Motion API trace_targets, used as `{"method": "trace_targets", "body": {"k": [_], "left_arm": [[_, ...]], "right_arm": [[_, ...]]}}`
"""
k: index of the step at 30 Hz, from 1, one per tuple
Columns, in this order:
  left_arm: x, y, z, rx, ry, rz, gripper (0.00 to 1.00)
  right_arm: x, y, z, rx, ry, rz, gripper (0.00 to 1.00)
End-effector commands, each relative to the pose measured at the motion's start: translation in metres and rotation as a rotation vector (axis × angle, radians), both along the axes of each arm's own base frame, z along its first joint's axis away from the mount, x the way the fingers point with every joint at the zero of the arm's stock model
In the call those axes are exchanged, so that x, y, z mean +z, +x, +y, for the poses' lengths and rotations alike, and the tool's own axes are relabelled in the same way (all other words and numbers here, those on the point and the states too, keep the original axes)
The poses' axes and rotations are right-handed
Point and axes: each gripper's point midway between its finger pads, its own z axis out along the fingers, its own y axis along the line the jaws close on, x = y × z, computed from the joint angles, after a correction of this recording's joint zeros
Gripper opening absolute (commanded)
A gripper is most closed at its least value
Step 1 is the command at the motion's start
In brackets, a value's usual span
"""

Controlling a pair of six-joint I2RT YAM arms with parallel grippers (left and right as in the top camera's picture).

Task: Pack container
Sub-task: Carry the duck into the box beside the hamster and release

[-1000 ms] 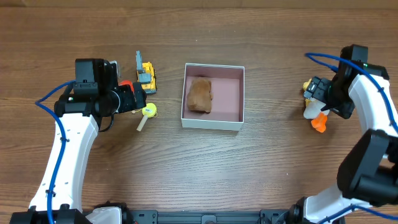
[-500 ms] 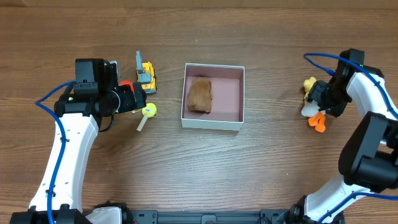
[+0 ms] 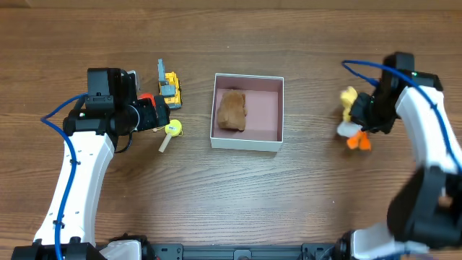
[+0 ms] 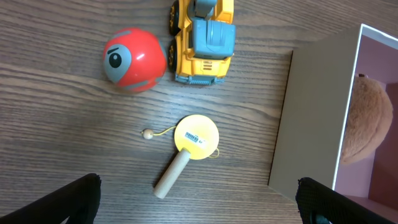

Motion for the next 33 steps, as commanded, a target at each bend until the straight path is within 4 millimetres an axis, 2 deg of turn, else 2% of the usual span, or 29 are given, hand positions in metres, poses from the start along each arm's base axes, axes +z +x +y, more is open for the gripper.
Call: {"method": "trace_targets", "body": {"k": [1,4,6,8,10,13,15,17,22,25,27,29,33], "left_arm": [[0.006,0.005,-0.001,-0.026,0.000,-0.021,1.00],[0.006,0.005,-0.001,-0.026,0.000,-0.021,1.00],[0.006,0.005,-0.001,-0.026,0.000,-0.021,1.00],[0.006,0.005,-0.001,-0.026,0.000,-0.021,1.00],[0.006,0.005,-0.001,-0.026,0.000,-0.021,1.00],[0.006,0.005,-0.001,-0.026,0.000,-0.021,1.00],[0.006,0.005,-0.001,-0.026,0.000,-0.021,1.00],[0.006,0.005,-0.001,-0.026,0.000,-0.021,1.00],[0.006,0.005,-0.001,-0.026,0.000,-0.021,1.00],[0.006,0.005,-0.001,-0.026,0.000,-0.021,1.00],[0.006,0.005,-0.001,-0.026,0.000,-0.021,1.00],[0.006,0.005,-0.001,-0.026,0.000,-0.021,1.00],[0.006,0.005,-0.001,-0.026,0.000,-0.021,1.00]], "right_arm": [[0.088,-0.004,0.057,0.067,0.031,-0.263,0.04],[0.124,-0.016,0.098,0.108,0.081,-0.382,0.04],[0.135,-0.020,0.118,0.124,0.104,-0.427,0.04],[0.139,-0.021,0.135,0.143,0.106,-0.451,0.04],[0.134,-0.019,0.153,0.166,0.108,-0.455,0.04],[0.114,-0.008,0.182,0.220,0.118,-0.437,0.04],[0.098,0.001,0.194,0.241,0.112,-0.413,0.04],[0.068,0.015,0.205,0.256,0.096,-0.365,0.04],[0.006,0.034,0.208,0.259,0.026,-0.256,0.04],[-0.026,0.040,0.211,0.322,-0.005,-0.210,0.05],[-0.035,0.041,0.212,0.359,-0.020,-0.196,0.08],[-0.036,0.042,0.212,0.382,-0.024,-0.202,0.13],[-0.026,0.048,0.216,0.445,-0.025,-0.240,0.41]]}}
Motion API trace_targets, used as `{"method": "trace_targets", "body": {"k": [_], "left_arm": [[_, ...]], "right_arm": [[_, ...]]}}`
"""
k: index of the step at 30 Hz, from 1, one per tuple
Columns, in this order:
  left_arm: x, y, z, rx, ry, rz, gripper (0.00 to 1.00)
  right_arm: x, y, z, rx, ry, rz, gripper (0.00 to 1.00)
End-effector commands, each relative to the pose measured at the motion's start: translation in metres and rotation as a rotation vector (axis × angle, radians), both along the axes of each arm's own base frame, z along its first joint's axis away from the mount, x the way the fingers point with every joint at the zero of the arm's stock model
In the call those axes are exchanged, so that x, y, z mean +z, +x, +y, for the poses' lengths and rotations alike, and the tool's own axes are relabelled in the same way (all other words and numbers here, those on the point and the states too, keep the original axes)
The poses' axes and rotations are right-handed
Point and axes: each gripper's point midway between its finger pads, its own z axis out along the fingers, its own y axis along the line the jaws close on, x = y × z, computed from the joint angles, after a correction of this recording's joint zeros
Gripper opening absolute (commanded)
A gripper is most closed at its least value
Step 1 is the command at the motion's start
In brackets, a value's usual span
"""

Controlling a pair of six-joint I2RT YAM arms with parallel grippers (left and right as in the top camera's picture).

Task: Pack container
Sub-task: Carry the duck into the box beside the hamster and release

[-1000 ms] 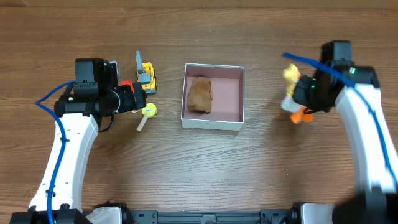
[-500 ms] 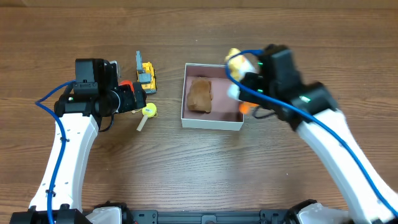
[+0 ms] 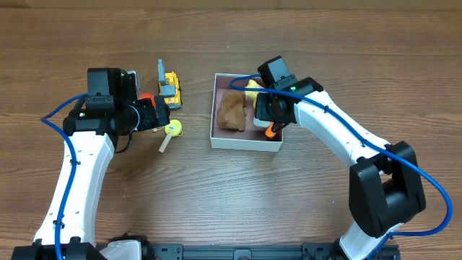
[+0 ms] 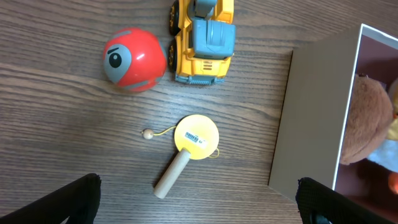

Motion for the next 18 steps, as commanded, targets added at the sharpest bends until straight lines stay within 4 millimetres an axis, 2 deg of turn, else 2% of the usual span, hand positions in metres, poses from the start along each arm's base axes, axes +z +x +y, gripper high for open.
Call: {"method": "trace_targets", "body": {"k": [1,3,4,5,6,7,13,16,18], "left_arm": [[0.006,0.005,-0.001,-0.026,-0.001,-0.021,1.00],[0.006,0.005,-0.001,-0.026,-0.001,-0.021,1.00],[0.006,0.005,-0.001,-0.026,-0.001,-0.021,1.00],[0.006,0.005,-0.001,-0.026,-0.001,-0.021,1.00],[0.006,0.005,-0.001,-0.026,-0.001,-0.021,1.00],[0.006,0.005,-0.001,-0.026,-0.001,-0.021,1.00],[0.006,0.005,-0.001,-0.026,-0.001,-0.021,1.00],[0.006,0.005,-0.001,-0.026,-0.001,-0.021,1.00],[0.006,0.005,-0.001,-0.026,-0.001,-0.021,1.00]], "right_arm": [[0.024,0.009,0.004,0.093,-0.007,-0.066,0.50],[0.035,0.010,0.005,0.103,-0.002,-0.080,0.59],[0.048,0.010,0.005,0.103,0.006,-0.098,0.66],[0.057,0.011,0.006,0.103,0.012,-0.112,0.76],[0.075,0.011,0.005,0.101,0.023,-0.139,0.91],[0.086,0.010,0.005,0.100,0.031,-0.155,1.00],[0.159,0.003,0.000,0.095,0.098,-0.313,1.00],[0.193,-0.007,-0.015,0.066,0.093,-0.397,1.00],[0.208,-0.015,-0.032,0.032,0.069,-0.428,1.00]]}}
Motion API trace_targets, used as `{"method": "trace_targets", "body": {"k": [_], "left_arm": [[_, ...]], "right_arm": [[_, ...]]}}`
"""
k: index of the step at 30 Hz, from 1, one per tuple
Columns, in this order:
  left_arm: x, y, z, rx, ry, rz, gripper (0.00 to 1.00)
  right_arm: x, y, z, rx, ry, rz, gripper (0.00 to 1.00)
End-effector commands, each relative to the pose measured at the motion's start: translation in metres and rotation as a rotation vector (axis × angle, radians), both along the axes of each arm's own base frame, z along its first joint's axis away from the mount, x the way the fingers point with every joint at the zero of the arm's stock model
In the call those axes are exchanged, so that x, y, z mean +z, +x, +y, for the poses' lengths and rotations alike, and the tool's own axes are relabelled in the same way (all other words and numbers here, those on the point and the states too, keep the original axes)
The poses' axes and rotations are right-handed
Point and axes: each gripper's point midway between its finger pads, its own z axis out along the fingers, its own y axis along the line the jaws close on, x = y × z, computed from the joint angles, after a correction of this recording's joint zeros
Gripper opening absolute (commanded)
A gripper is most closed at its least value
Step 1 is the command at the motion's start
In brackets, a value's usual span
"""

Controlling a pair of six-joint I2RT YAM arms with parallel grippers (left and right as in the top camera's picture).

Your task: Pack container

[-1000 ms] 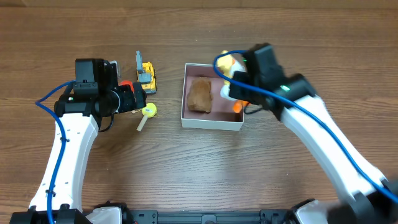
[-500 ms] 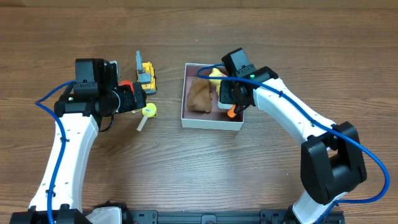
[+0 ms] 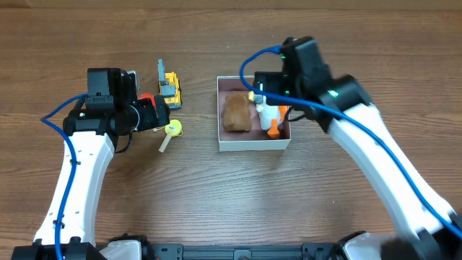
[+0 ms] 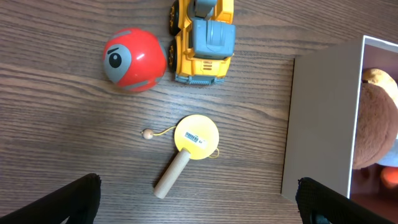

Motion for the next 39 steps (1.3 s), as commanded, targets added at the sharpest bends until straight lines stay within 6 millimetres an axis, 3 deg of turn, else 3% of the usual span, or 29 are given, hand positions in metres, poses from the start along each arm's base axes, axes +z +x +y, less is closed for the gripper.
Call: {"method": "trace_targets", "body": {"k": [1,5,11,16,23,27,34,39], "left_arm": [[0.006,0.005,-0.001,-0.026,0.000,-0.021,1.00],[0.011,0.014,-0.001,-0.025,0.001,-0.065,1.00],[0.013,0.011,-0.014,0.013,-0.116,-0.039,1.00],[0.014,0.010,-0.017,-0.020,-0.108,-0.045,1.00],[0.010,0.021,-0.001,-0.022,0.014,0.018,1.00],[0.004,0.042,0.006,0.015,0.042,0.131,0.95],[-0.008,0.091,-0.013,-0.011,0.059,0.239,0.94],[-0.031,0.105,-0.022,-0.033,0.142,0.311,0.93]], "right_arm": [[0.045,-0.010,-0.035,-0.085,-0.022,-0.107,1.00],[0.052,-0.029,-0.081,-0.214,-0.033,-0.070,1.00],[0.029,-0.046,-0.151,-0.416,-0.062,0.085,1.00],[0.016,-0.052,-0.183,-0.514,-0.026,0.161,1.00],[0.009,-0.048,-0.197,-0.556,0.048,0.198,1.00],[0.001,-0.044,-0.197,-0.556,0.043,0.224,1.00],[-0.018,-0.038,-0.197,-0.555,0.034,0.287,1.00],[-0.030,-0.035,-0.196,-0.553,0.031,0.331,1.00]]}}
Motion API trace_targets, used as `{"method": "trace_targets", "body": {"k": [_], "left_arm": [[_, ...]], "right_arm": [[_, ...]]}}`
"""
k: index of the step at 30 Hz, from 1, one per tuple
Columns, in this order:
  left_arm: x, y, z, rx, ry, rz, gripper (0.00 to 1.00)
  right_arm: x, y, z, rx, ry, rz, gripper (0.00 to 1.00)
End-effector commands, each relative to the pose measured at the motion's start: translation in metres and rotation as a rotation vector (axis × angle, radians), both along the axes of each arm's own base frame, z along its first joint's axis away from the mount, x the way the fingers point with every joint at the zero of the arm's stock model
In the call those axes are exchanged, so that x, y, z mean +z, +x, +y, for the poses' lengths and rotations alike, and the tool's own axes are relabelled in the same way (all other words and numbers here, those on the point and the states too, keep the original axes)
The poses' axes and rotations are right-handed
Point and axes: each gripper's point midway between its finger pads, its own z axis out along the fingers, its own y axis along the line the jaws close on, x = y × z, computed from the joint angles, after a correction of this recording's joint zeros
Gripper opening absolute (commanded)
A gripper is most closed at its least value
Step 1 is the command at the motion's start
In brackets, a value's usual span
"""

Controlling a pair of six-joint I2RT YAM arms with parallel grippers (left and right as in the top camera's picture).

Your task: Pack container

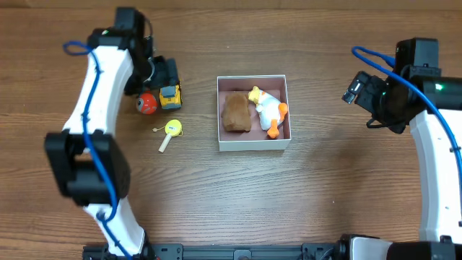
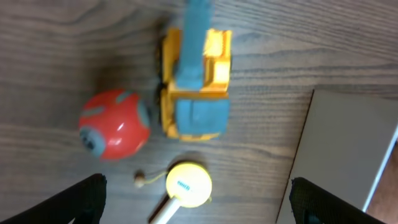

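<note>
The white box with a pink inside (image 1: 253, 146) sits mid-table. In it lie a brown plush (image 1: 235, 113) and a yellow-and-white duck toy (image 1: 268, 110). Left of the box are a yellow truck (image 1: 170, 94), a red ball (image 1: 146, 103) and a yellow paddle drum (image 1: 170, 131). My left gripper (image 1: 163, 74) hangs open over the truck (image 2: 194, 87); its fingers (image 2: 74, 202) stand wide apart in the blurred left wrist view, with the ball (image 2: 114, 124) and drum (image 2: 185, 186) between them. My right gripper (image 1: 355, 88) is off to the right, open and holding nothing.
The box's grey outer wall (image 2: 339, 155) fills the right of the left wrist view. Bare wooden table lies in front of the box and between the box and the right arm.
My left arm has moved from left of the toys to the far side, over the truck. My right arm has moved from over the box to the right, and the duck lies in the box.
My right gripper held the duck at the table's right, the left arm still beside the toys. Then the right gripper was over the box with the duck, then the duck lay beside the plush and the box sat slightly further right. Now both arms have moved.
</note>
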Motion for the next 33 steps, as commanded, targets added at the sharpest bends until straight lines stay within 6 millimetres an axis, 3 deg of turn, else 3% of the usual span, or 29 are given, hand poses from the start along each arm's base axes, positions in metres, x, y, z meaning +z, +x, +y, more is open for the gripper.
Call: {"method": "trace_targets", "body": {"k": [1,6,13,23,33], "left_arm": [[-0.019,0.012,-0.003,0.002,0.090,0.041,0.92],[-0.055,0.012,-0.008,-0.014,0.116,0.112,0.88],[-0.089,0.013,-0.009,0.027,0.120,0.170,0.77],[-0.096,0.015,-0.007,0.029,0.139,0.169,0.72],[-0.091,0.002,-0.007,0.006,0.139,0.224,0.33]], "right_arm": [[-0.006,0.002,0.000,-0.004,0.009,0.019,1.00],[-0.006,0.004,0.000,-0.004,0.008,0.015,1.00],[-0.007,0.004,0.000,-0.003,0.008,0.015,1.00],[-0.007,0.001,0.000,-0.004,0.009,0.026,1.00],[-0.008,0.000,0.000,-0.004,0.010,0.034,1.00]]}}
